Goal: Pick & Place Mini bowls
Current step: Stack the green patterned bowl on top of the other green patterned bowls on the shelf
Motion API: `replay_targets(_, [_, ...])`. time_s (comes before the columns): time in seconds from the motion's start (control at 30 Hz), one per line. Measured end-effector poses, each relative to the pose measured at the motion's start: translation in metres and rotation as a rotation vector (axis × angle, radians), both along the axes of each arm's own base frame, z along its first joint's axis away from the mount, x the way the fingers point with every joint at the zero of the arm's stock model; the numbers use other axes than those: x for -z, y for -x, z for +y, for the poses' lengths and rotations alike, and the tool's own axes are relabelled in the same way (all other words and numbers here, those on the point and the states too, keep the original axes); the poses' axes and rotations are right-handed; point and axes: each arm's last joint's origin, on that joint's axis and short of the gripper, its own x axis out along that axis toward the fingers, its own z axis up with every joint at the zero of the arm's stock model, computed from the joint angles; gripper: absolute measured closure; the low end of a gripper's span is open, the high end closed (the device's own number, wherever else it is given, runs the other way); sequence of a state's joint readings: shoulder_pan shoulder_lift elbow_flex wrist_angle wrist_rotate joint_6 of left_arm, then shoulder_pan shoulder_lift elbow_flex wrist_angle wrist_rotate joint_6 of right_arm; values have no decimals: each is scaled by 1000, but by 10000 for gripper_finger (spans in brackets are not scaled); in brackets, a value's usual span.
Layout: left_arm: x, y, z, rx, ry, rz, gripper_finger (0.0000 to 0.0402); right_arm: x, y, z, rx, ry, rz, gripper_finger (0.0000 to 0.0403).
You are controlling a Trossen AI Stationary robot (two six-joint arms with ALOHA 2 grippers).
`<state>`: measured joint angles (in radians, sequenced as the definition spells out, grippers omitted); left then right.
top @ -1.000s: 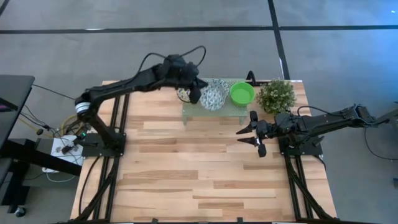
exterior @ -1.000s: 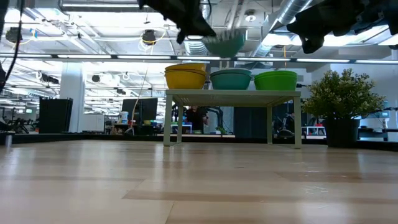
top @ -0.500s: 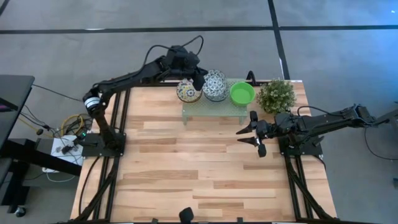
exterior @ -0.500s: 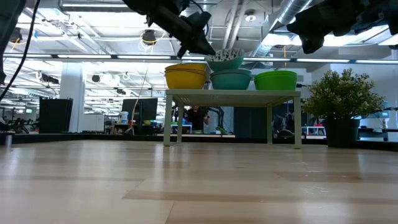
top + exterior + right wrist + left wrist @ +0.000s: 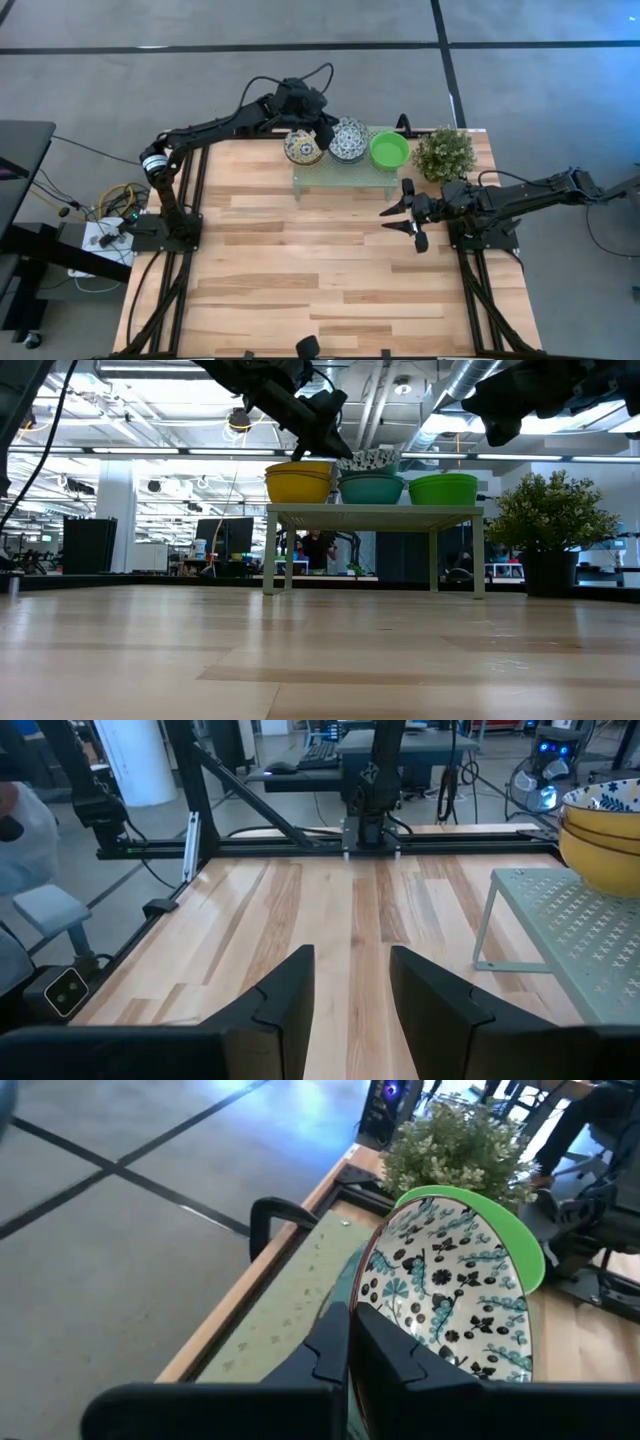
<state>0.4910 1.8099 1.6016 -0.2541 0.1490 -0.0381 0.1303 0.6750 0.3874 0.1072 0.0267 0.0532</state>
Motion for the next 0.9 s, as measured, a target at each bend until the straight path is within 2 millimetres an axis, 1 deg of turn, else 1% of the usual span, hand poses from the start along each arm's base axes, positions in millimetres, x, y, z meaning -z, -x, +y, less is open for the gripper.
replay_targets(0.2, [3,-3,-8,22,18,22,393,0,0,0,0,0,2,274])
replay_targets(0.4, [4,-5,-10,28,19,26,391,0,0,0,0,0,2,274])
replay_targets(0.6, [4,-4,-9,-9,-6,37,375,0,0,0,1,0,-2,274])
replay_targets(0.9, [2,-5,-8,-15,-18,23,348,-1,0,-2,15,-1,-6,273])
